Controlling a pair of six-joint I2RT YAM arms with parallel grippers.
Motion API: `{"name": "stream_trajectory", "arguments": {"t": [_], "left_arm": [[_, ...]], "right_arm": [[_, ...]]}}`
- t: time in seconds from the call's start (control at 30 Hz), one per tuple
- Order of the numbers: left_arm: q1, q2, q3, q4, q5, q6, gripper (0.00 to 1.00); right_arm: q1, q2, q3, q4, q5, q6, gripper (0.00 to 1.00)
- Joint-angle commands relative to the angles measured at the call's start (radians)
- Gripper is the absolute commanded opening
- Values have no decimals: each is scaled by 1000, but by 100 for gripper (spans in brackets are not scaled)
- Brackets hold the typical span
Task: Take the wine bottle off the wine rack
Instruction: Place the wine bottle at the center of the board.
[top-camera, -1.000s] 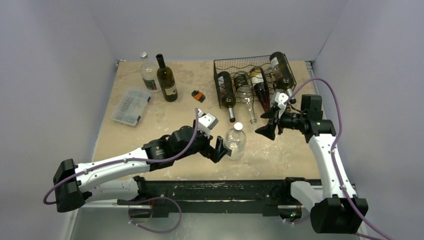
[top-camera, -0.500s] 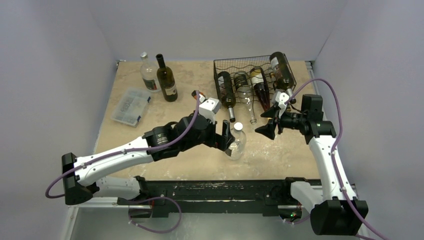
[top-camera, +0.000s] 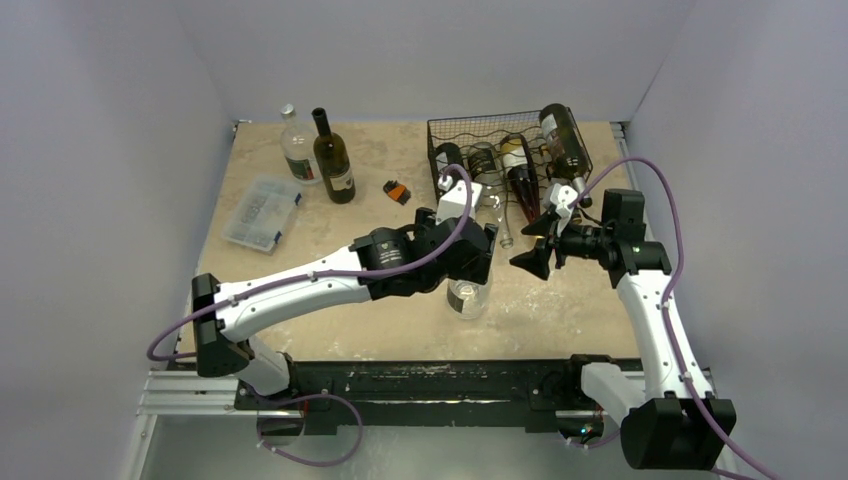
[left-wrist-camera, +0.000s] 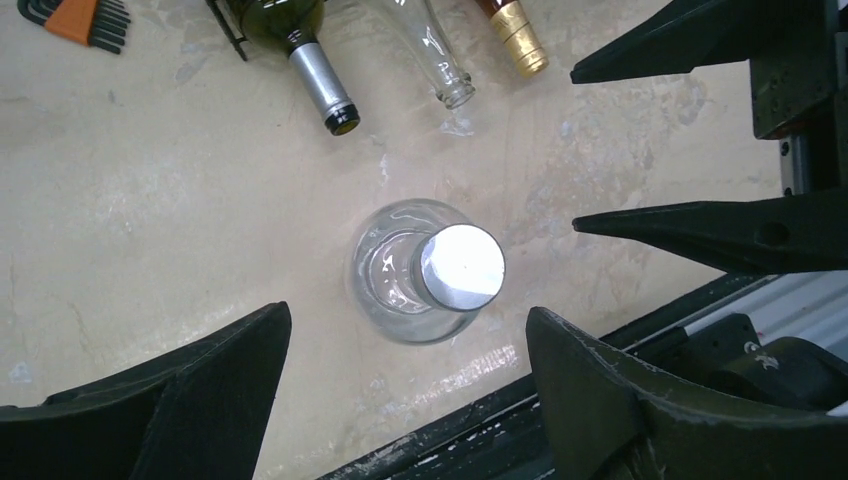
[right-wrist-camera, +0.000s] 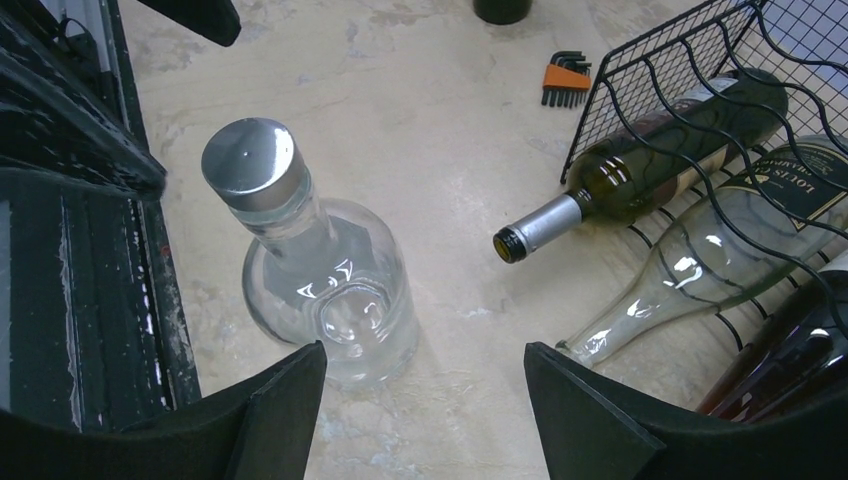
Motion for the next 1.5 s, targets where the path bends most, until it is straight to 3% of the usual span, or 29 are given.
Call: {"name": "stream_trajectory", "arguments": {"t": [0.0, 0.33, 1.47], "left_arm": [[-8, 58, 106, -92, -73, -14, 86], [-6, 174, 179, -88, -59, 9, 85], [35, 254, 193, -69, 6, 2, 44]], "right_arm": [[-5, 5, -8, 30, 11, 11, 77], [-5, 15, -9, 33, 18, 11, 77], [-5, 19, -15, 40, 45, 10, 79]]}}
